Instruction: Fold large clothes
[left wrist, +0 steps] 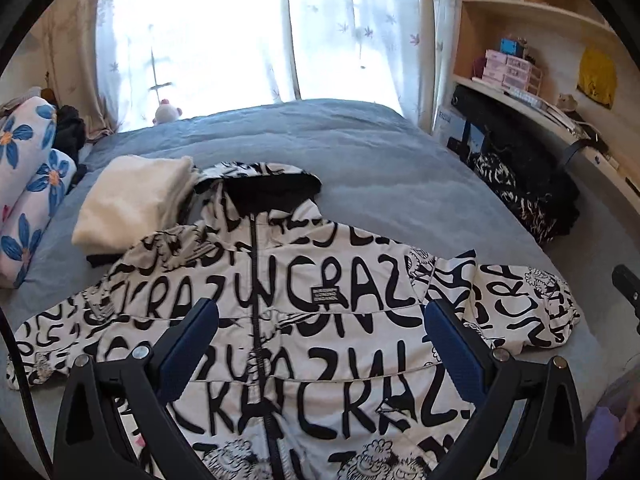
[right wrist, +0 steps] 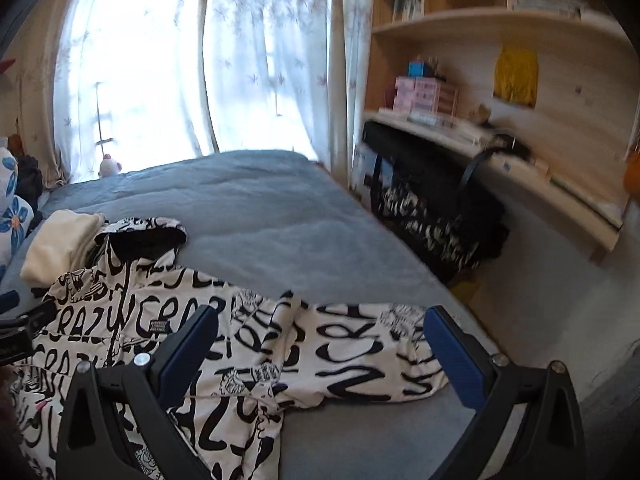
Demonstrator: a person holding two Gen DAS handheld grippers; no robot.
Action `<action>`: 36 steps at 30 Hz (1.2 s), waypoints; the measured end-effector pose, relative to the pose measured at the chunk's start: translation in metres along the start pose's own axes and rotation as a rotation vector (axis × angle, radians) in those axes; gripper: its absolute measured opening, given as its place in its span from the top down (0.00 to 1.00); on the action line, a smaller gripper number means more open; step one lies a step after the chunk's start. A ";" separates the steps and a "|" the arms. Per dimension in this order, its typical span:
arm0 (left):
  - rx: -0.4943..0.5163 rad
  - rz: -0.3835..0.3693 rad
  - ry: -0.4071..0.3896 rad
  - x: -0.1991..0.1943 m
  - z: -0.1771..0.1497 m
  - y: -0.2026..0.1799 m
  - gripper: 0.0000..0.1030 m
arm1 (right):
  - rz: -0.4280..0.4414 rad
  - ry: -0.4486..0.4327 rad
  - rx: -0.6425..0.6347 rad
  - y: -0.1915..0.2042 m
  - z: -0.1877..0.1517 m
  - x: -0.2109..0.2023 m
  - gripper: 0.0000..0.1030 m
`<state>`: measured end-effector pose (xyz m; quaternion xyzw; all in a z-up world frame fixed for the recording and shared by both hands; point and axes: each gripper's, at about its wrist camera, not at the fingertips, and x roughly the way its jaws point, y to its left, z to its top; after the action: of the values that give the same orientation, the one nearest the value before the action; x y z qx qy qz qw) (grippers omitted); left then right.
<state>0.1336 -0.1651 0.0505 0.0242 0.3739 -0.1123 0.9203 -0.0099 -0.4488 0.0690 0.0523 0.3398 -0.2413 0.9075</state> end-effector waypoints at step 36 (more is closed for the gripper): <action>0.102 0.062 0.244 0.188 -0.044 -0.104 0.01 | -0.047 0.536 0.796 -0.222 -0.133 0.217 0.49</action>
<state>0.2105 -0.2958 -0.1075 0.0958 0.4759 -0.0987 0.8687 -0.0521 -0.6970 -0.1563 0.4483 0.4440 -0.3509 0.6919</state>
